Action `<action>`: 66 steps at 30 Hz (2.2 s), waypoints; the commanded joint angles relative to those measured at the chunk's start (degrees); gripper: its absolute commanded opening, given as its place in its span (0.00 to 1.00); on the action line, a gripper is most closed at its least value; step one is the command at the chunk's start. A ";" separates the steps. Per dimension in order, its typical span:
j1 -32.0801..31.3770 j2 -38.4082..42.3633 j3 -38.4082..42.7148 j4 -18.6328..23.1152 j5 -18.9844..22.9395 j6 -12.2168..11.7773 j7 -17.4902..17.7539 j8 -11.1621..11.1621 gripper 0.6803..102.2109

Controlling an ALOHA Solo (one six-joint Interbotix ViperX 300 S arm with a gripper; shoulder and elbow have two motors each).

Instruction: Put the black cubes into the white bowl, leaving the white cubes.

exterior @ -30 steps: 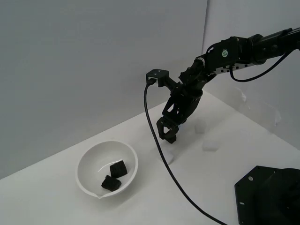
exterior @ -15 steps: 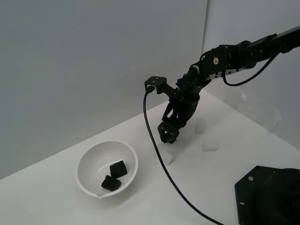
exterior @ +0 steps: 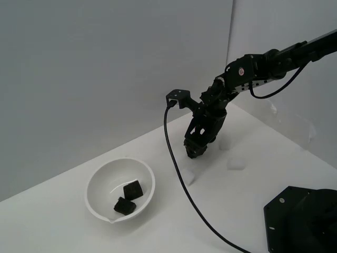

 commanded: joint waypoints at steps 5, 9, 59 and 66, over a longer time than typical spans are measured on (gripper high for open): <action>-1.32 1.23 1.58 1.32 1.23 -0.35 1.23 0.62 0.24; -1.32 2.55 2.90 1.32 1.14 -0.35 1.32 0.62 0.19; -22.15 20.48 20.65 -4.39 -4.66 -20.39 -9.76 0.09 0.18; -26.19 17.40 17.67 -4.13 -4.39 -21.45 -10.72 0.09 0.19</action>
